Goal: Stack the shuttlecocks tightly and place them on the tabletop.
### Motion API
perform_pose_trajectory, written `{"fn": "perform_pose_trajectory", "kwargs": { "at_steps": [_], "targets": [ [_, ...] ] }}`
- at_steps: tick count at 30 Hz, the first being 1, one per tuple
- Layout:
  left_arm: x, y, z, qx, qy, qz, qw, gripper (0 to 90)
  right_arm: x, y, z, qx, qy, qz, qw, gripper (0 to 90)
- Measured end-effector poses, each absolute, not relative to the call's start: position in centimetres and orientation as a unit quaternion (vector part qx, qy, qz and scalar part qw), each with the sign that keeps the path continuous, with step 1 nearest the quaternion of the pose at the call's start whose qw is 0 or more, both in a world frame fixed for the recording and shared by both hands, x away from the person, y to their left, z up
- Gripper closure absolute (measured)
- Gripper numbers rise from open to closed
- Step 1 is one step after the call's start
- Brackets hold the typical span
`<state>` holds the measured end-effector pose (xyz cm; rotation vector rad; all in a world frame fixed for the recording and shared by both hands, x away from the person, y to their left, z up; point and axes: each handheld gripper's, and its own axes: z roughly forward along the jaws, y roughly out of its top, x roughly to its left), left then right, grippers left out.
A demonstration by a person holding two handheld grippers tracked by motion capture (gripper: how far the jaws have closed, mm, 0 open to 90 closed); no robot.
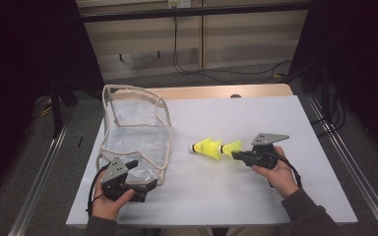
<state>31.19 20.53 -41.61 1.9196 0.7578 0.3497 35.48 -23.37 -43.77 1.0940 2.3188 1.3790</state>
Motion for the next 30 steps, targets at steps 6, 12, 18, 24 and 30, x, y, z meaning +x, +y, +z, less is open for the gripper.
{"fn": "perform_pose_trajectory", "kwargs": {
  "at_steps": [6,12,18,24,30],
  "targets": [
    [31.2,20.55,-41.62,0.794,0.313,0.144,0.5,3.0,35.56,-23.17,-43.83,0.373,0.791,0.47,0.115,90.0],
    [31.22,20.57,-41.6,0.795,0.312,0.144,0.5,3.0,35.59,-23.11,-43.87,0.374,0.791,0.471,0.114,90.0],
    [31.22,20.57,-41.59,0.795,0.312,0.143,0.499,3.0,35.61,-22.97,-43.86,0.371,0.792,0.471,0.114,90.0],
    [31.21,20.54,-41.61,0.794,0.313,0.144,0.501,3.0,35.6,-22.96,-43.83,0.371,0.792,0.471,0.114,90.0],
    [31.22,20.56,-41.61,0.795,0.312,0.144,0.5,3.0,35.65,-22.86,-43.89,0.373,0.791,0.471,0.113,90.0]
  ]
}}
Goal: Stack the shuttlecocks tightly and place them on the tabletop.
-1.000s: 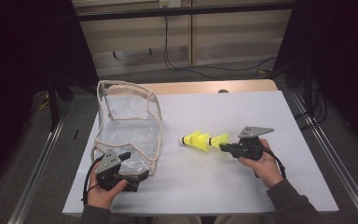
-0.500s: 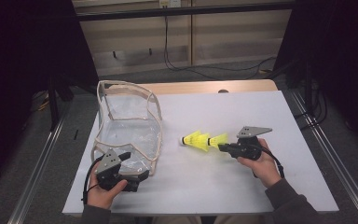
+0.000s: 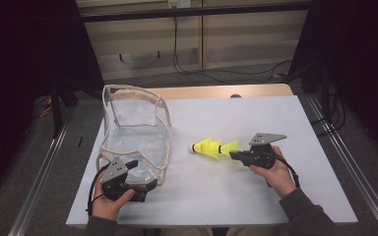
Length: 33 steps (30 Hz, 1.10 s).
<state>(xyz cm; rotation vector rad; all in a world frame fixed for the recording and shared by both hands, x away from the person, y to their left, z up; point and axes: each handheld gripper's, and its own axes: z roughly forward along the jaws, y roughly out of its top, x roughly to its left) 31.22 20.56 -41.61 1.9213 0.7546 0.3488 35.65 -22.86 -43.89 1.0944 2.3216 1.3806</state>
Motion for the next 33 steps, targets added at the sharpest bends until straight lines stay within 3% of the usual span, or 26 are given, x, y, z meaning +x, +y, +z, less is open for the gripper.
{"fn": "perform_pose_trajectory", "kwargs": {
  "at_steps": [33],
  "targets": [
    [31.22,20.57,-41.61,0.795,0.312,0.143,0.501,3.0,36.09,-22.09,-44.21,0.374,0.792,0.469,0.115,90.0]
  ]
}}
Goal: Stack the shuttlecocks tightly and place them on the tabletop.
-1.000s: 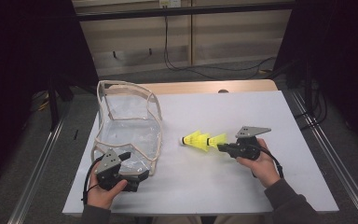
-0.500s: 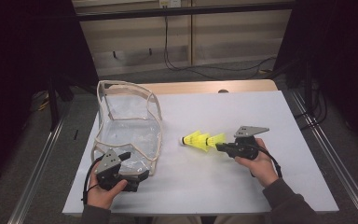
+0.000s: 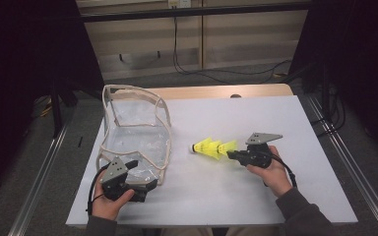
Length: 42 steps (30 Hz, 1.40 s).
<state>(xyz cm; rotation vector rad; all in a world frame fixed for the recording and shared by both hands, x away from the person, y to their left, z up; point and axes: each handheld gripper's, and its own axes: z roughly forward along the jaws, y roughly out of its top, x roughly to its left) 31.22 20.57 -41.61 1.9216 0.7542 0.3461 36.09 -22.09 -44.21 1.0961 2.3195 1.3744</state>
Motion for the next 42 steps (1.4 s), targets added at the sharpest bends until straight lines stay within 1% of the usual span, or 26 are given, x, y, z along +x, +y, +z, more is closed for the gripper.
{"fn": "perform_pose_trajectory", "kwargs": {
  "at_steps": [42],
  "targets": [
    [31.23,20.54,-41.63,0.794,0.314,0.144,0.5,3.0,36.57,-21.15,-44.57,0.374,0.794,0.467,0.112,89.9]
  ]
}}
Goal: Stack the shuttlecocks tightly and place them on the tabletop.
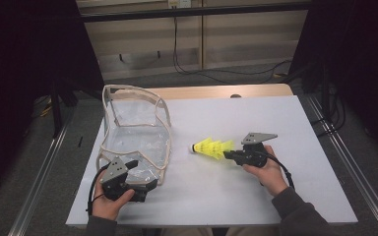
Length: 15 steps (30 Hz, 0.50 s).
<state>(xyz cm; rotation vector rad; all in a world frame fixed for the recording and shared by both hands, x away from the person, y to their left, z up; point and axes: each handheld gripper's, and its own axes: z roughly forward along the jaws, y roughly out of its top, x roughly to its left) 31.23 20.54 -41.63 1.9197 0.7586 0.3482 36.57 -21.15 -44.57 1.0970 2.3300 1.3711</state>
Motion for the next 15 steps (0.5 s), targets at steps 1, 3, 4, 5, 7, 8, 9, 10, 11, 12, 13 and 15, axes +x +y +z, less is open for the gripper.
{"fn": "perform_pose_trajectory", "kwargs": {
  "at_steps": [1,3,4,5,7,8,9,10,11,12,13,15],
  "targets": [
    [31.23,20.56,-41.6,0.795,0.313,0.143,0.499,3.0,36.57,-21.14,-44.59,0.374,0.794,0.467,0.112,89.9],
    [31.23,20.57,-41.61,0.795,0.313,0.143,0.499,3.0,36.58,-21.14,-44.63,0.375,0.793,0.467,0.11,90.0],
    [31.23,20.55,-41.62,0.795,0.313,0.144,0.5,3.0,36.58,-21.12,-44.62,0.375,0.793,0.467,0.112,89.9],
    [31.23,20.54,-41.63,0.795,0.313,0.144,0.5,3.0,36.59,-21.12,-44.62,0.375,0.793,0.467,0.111,90.0],
    [31.25,20.54,-41.63,0.795,0.313,0.145,0.5,3.0,36.61,-21.1,-44.63,0.375,0.793,0.467,0.112,89.9],
    [31.25,20.54,-41.63,0.795,0.313,0.145,0.5,3.0,36.62,-21.08,-44.65,0.375,0.793,0.467,0.112,89.9],
    [31.26,20.55,-41.63,0.795,0.312,0.145,0.5,3.0,36.62,-21.08,-44.66,0.375,0.793,0.467,0.112,89.9],
    [31.26,20.54,-41.63,0.795,0.313,0.145,0.5,3.0,36.64,-21.07,-44.68,0.375,0.793,0.467,0.112,89.9],
    [31.26,20.54,-41.63,0.795,0.313,0.145,0.499,3.0,36.65,-21.06,-44.67,0.374,0.793,0.467,0.112,89.9],
    [31.26,20.53,-41.63,0.795,0.313,0.145,0.499,3.0,36.66,-21.05,-44.66,0.375,0.793,0.467,0.113,89.9],
    [31.25,20.53,-41.64,0.795,0.313,0.145,0.499,3.0,36.67,-21.04,-44.65,0.376,0.792,0.468,0.112,89.9],
    [31.26,20.54,-41.64,0.795,0.313,0.145,0.499,3.0,36.71,-21.02,-44.65,0.375,0.792,0.469,0.113,89.9]
  ]
}}
